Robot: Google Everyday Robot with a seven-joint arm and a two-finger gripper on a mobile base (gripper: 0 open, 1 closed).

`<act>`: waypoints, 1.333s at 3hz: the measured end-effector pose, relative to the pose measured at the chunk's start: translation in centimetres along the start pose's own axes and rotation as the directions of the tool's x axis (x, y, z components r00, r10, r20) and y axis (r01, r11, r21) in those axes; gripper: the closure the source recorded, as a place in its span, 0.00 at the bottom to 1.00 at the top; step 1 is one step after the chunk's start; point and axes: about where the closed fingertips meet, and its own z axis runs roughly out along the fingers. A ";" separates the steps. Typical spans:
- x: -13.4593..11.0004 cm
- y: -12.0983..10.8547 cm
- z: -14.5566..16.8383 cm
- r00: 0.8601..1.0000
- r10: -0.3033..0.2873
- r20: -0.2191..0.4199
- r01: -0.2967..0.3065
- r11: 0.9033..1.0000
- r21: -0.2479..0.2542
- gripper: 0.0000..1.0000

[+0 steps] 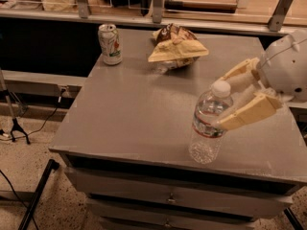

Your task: Move water bottle near brown chip bag

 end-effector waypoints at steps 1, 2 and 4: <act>-0.5 -1.5 -0.7 1.000 -0.023 -0.022 0.023 0.999 0.031 1.00; -0.8 -5.1 -2.4 0.997 -0.042 -0.060 0.047 0.996 0.079 1.00; 0.9 -15.5 -7.1 0.999 0.007 -0.044 0.005 0.966 0.258 1.00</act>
Offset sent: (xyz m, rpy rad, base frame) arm 0.1020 -0.0416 0.0599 -0.1061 -0.1575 -0.0800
